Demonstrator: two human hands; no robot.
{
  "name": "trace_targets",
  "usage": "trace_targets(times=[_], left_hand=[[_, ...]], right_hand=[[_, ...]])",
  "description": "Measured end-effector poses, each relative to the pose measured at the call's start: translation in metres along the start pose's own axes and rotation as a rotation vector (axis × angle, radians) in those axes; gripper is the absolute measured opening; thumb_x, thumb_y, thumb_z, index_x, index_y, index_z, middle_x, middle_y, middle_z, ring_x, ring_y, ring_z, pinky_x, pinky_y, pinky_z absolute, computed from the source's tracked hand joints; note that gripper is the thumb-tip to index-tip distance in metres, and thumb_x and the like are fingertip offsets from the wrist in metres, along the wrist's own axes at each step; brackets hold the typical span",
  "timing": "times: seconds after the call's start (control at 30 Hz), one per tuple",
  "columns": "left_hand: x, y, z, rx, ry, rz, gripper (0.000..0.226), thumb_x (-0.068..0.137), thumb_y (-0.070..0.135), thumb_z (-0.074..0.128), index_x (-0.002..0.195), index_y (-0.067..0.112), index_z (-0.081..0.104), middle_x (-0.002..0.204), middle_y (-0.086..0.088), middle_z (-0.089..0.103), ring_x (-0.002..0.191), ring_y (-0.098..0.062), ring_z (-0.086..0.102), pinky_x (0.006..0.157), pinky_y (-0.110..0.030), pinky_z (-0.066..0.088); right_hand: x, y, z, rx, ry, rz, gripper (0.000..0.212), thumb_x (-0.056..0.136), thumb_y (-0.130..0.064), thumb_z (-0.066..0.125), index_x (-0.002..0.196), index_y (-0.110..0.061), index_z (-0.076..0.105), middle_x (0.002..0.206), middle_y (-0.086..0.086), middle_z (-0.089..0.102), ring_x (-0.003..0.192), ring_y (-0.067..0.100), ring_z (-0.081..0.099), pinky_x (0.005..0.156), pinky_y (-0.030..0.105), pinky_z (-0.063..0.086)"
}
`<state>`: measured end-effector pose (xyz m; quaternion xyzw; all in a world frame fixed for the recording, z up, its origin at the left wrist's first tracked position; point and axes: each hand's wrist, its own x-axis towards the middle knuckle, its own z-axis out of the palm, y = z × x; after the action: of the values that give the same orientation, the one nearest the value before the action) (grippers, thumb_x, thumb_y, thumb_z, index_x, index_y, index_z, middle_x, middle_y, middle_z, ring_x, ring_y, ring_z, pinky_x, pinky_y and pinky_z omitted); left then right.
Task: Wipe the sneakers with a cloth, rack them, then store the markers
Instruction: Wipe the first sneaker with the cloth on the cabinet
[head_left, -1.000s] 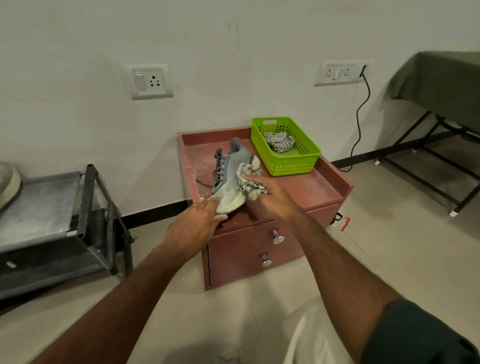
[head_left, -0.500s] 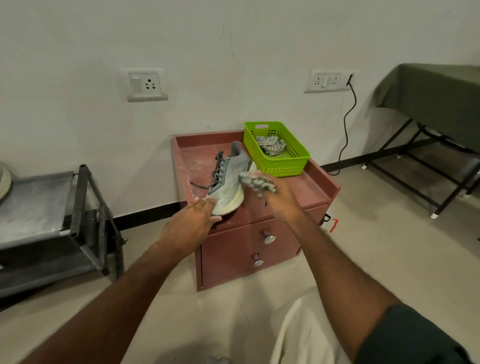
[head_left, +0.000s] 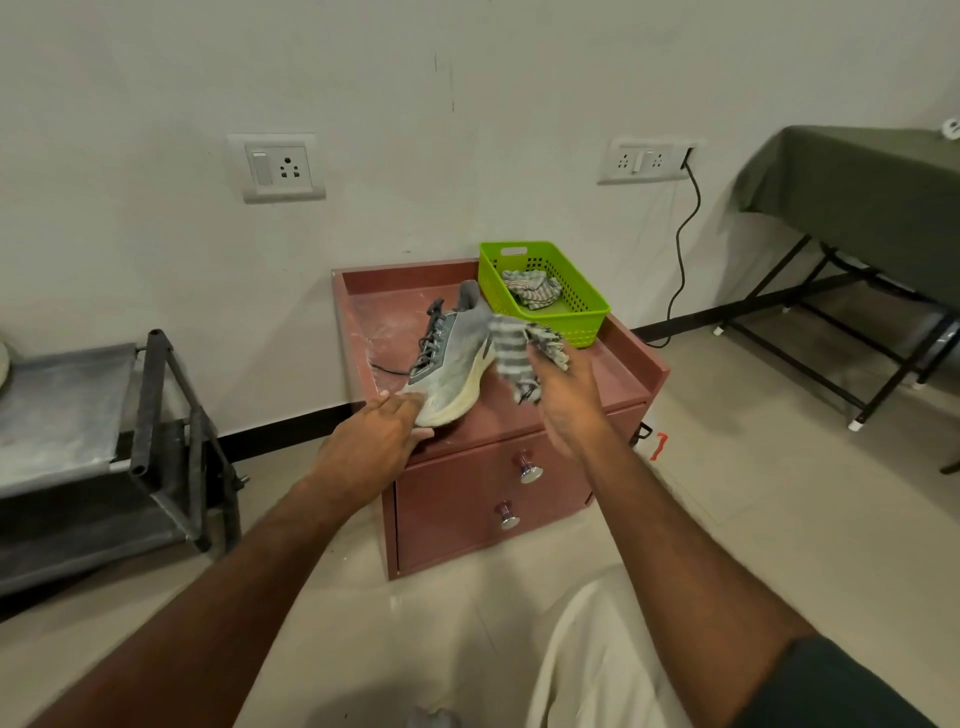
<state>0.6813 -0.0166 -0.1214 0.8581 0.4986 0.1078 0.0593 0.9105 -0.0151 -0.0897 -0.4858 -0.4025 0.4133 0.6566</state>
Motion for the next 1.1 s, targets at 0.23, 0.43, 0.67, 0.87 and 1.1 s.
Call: trace_targets(times=[0.23, 0.43, 0.67, 0.87, 1.1], left_hand=[[0.003, -0.001, -0.003, 0.002, -0.027, -0.014, 0.054, 0.104, 0.046, 0.038, 0.146, 0.012, 0.041, 0.145, -0.011, 0.053, 0.134, -0.028, 0.048, 0.105, -0.041, 0.045], [0.002, -0.001, 0.0, -0.015, -0.039, 0.005, 0.052, 0.103, 0.045, 0.039, 0.146, 0.014, 0.04, 0.147, -0.009, 0.05, 0.132, -0.028, 0.049, 0.101, -0.042, 0.048], [-0.001, 0.005, 0.006, 0.055, -0.056, 0.063, 0.056, 0.105, 0.039, 0.04, 0.153, 0.013, 0.032, 0.159, -0.009, 0.035, 0.147, -0.024, 0.031, 0.116, -0.033, 0.029], [0.002, 0.003, 0.006, 0.066, -0.053, 0.045, 0.055, 0.106, 0.041, 0.034, 0.154, 0.015, 0.028, 0.161, -0.008, 0.032, 0.148, -0.023, 0.03, 0.116, -0.033, 0.029], [-0.001, 0.004, 0.007, 0.051, -0.041, 0.07, 0.055, 0.104, 0.036, 0.043, 0.152, 0.009, 0.037, 0.155, -0.015, 0.041, 0.145, -0.029, 0.037, 0.116, -0.037, 0.032]], right_hand=[[-0.003, 0.021, 0.018, -0.61, -0.468, 0.035, 0.044, 0.086, 0.001, 0.058, 0.113, -0.032, 0.07, 0.112, -0.004, 0.071, 0.093, 0.015, 0.069, 0.072, 0.023, 0.049], [0.012, 0.006, 0.006, 0.123, -0.053, 0.208, 0.02, 0.096, -0.007, 0.06, 0.117, -0.007, 0.063, 0.107, 0.012, 0.072, 0.09, 0.028, 0.072, 0.072, 0.04, 0.059], [0.044, 0.039, 0.006, -0.766, -0.049, -0.259, 0.063, 0.079, 0.013, 0.054, 0.134, -0.017, 0.061, 0.137, 0.008, 0.061, 0.13, 0.02, 0.054, 0.112, 0.033, 0.041], [0.033, 0.035, 0.018, -1.096, -0.439, -0.214, 0.06, 0.077, 0.007, 0.056, 0.129, -0.021, 0.066, 0.14, 0.005, 0.058, 0.132, 0.02, 0.052, 0.11, 0.025, 0.038], [0.023, 0.02, -0.019, -0.399, -0.308, 0.09, 0.038, 0.084, 0.015, 0.06, 0.101, -0.017, 0.072, 0.095, 0.005, 0.073, 0.08, 0.012, 0.068, 0.067, 0.023, 0.052]])
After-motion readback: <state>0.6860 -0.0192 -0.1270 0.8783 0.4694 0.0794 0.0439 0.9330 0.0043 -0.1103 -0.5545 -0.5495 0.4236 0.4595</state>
